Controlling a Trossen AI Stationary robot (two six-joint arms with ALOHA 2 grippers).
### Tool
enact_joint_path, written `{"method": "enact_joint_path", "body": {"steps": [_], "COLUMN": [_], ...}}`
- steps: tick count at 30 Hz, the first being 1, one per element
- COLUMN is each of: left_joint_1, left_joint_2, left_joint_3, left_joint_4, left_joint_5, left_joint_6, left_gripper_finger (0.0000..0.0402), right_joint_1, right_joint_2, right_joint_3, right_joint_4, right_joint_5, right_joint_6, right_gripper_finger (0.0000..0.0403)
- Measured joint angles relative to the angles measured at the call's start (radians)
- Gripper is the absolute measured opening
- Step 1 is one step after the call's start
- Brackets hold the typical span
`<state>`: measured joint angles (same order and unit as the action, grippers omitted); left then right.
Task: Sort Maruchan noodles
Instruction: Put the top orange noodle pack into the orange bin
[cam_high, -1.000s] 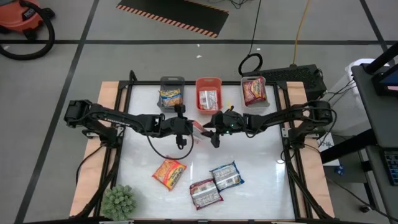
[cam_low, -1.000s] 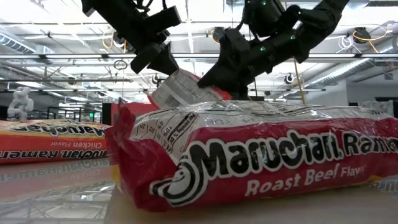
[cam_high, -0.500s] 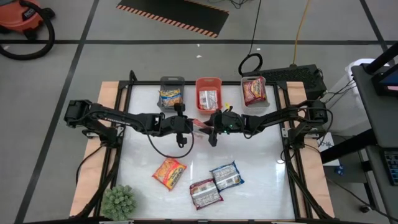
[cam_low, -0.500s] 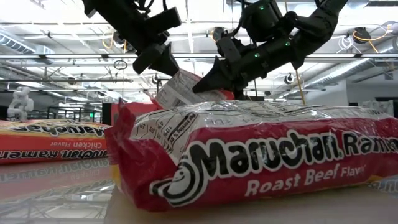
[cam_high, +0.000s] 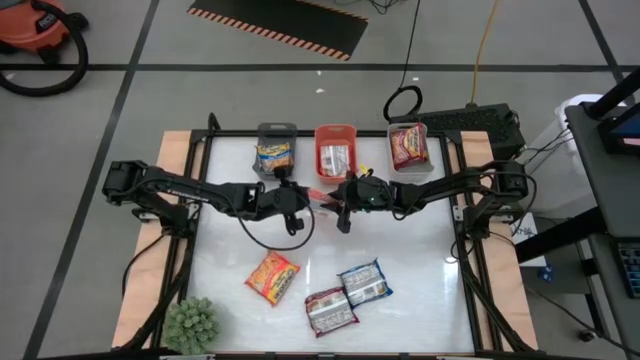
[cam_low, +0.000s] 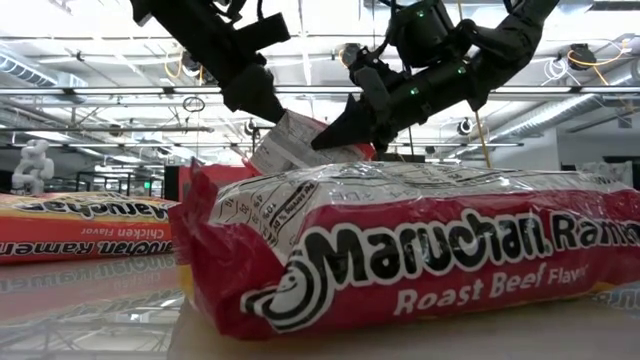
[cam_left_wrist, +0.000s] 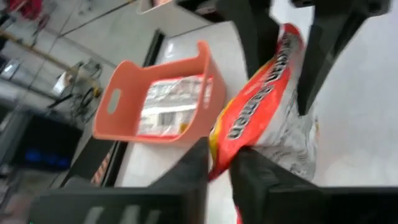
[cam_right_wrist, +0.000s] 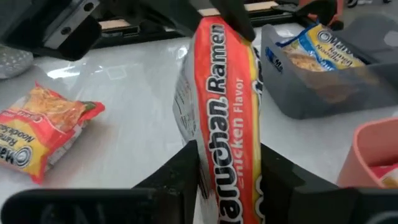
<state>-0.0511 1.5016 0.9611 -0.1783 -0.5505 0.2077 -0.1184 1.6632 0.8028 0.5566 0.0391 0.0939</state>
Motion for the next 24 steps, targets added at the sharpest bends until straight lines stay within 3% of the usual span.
{"method": "enact_joint_path", "body": {"steps": [5,9,17,21,24], "left_joint_1": [-0.035,-0.071,-0.110,-0.132,-0.156], "left_joint_2": [0.000,-0.007,-0.090,-0.130,-0.144], "left_joint_3": [0.000,0.000,0.001,-0.001,-0.001], "left_joint_4": [-0.031,-0.084,-0.272,-0.410,-0.501], "left_joint_5": [-0.141,-0.263,-0.302,-0.261,-0.208], "left_joint_6": [-0.089,-0.168,-0.393,-0.527,-0.622], "left_gripper_finger": [0.0166,0.0215,0.0232,0.0232,0.0232], "right_joint_1": [-0.029,-0.051,-0.084,-0.097,-0.120], "right_joint_2": [-0.029,-0.063,-0.172,-0.207,-0.206], "right_joint_3": [0.000,0.000,0.001,0.002,0.002], "right_joint_4": [-0.010,-0.029,-0.068,-0.049,0.001], "right_joint_5": [0.003,-0.012,0.053,0.176,0.200], "right_joint_6": [-0.028,-0.043,-0.141,-0.244,-0.283], "right_gripper_finger": [0.0097,0.0098,0.0097,0.0097,0.0097]}}
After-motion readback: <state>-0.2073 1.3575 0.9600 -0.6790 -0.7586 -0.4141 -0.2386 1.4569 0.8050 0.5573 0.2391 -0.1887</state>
